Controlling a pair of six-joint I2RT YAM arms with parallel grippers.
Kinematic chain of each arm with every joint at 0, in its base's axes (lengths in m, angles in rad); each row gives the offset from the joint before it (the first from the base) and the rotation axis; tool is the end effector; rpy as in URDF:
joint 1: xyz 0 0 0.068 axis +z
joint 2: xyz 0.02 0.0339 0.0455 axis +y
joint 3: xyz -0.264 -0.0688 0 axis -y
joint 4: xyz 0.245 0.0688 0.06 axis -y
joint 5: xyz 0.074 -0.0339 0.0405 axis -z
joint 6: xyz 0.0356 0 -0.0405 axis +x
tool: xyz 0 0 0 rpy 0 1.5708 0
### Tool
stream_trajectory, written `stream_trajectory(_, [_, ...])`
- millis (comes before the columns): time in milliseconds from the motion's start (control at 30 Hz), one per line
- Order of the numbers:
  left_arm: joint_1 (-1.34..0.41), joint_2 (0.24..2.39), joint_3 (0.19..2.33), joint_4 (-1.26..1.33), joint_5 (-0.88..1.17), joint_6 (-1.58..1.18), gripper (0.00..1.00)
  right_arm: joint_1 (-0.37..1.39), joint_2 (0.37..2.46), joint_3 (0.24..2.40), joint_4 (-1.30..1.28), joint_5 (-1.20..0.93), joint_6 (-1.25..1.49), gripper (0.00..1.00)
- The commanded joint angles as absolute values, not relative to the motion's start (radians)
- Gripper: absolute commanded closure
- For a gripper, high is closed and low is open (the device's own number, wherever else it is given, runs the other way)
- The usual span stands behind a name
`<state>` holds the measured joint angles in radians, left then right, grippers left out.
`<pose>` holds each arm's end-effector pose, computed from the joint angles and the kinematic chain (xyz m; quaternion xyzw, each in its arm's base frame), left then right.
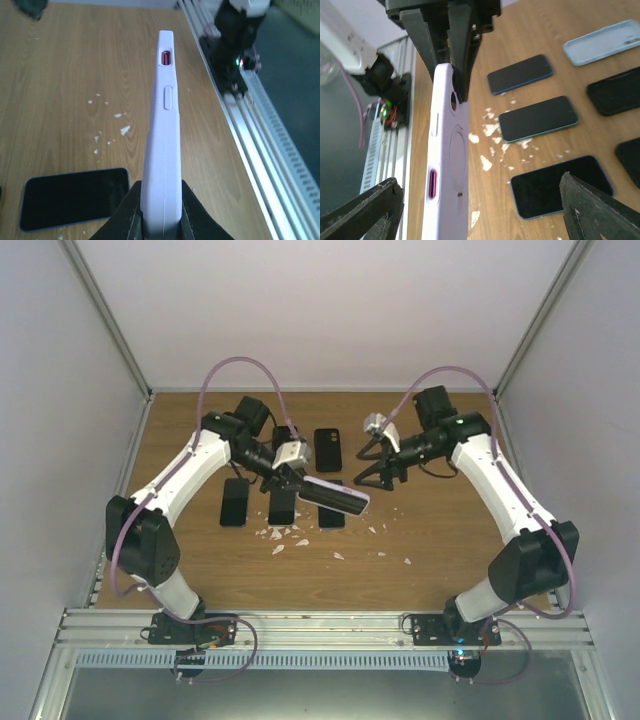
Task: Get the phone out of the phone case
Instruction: Pick up the phone at the center of the board, then remove the phone case from the phone.
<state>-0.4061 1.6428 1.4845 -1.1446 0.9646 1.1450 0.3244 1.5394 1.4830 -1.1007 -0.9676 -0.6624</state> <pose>0.2781 -0.1514 0.3065 0.6589 0.5836 -0.3859 0.2763 0.2727 0.1226 0.3372 -0.4945 0.7178 0.4182 0.2558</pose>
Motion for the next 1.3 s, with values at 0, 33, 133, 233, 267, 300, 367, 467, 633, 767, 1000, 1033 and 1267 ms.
stream_trajectory(0, [-0.328, 1.677, 1.58, -1.1, 1.22, 0.879, 1.0, 0.201, 1.488, 1.472, -0.938, -1.105, -0.502, 0.15])
stream_trajectory(33, [-0.311, 1.683, 1.587, -1.073, 1.257, 0.809, 1.0, 0.18, 1.48, 1.462, -0.893, -1.13, -0.458, 0.17])
stream_trajectory(133, [-0.268, 1.679, 1.568, -0.92, 1.357, 0.562, 1.0, 0.146, 1.448, 1.426, -0.755, -1.158, -0.339, 0.2])
stream_trajectory(233, [-0.255, 1.629, 1.499, -0.645, 1.402, 0.302, 1.0, 0.128, 1.411, 1.381, -0.618, -1.154, -0.228, 0.24])
stream_trajectory(267, [-0.247, 1.543, 1.384, -0.35, 1.409, 0.0, 1.0, 0.111, 1.389, 1.355, -0.518, -1.169, -0.141, 0.27])
stream_trajectory(300, [-0.244, 1.516, 1.349, -0.245, 1.41, -0.097, 1.0, 0.107, 1.384, 1.35, -0.494, -1.181, -0.118, 0.27])
stream_trajectory(367, [-0.242, 1.479, 1.291, -0.07, 1.41, -0.249, 1.0, 0.107, 1.382, 1.348, -0.466, -1.222, -0.086, 0.28])
stream_trajectory(467, [-0.243, 1.447, 1.243, 0.122, 1.409, -0.406, 1.0, 0.107, 1.375, 1.355, -0.445, -1.261, -0.062, 0.32])
stream_trajectory(633, [-0.245, 1.422, 1.206, 0.271, 1.402, -0.55, 1.0, 0.107, 1.368, 1.379, -0.442, -1.287, -0.05, 0.35])
stream_trajectory(767, [-0.244, 1.4, 1.175, 0.364, 1.371, -0.624, 1.0, 0.106, 1.358, 1.378, -0.437, -1.352, -0.021, 0.37])
stream_trajectory(1000, [-0.247, 1.384, 1.16, 0.442, 1.318, -0.702, 1.0, 0.109, 1.307, 1.303, -0.331, -1.437, 0.083, 0.45])
stream_trajectory(1033, [-0.247, 1.385, 1.154, 0.454, 1.318, -0.713, 1.0, 0.111, 1.306, 1.301, -0.333, -1.438, 0.082, 0.46])
stream_trajectory(1267, [-0.258, 1.382, 1.135, 0.49, 1.319, -0.74, 1.0, 0.133, 1.32, 1.309, -0.336, -1.409, 0.083, 0.49])
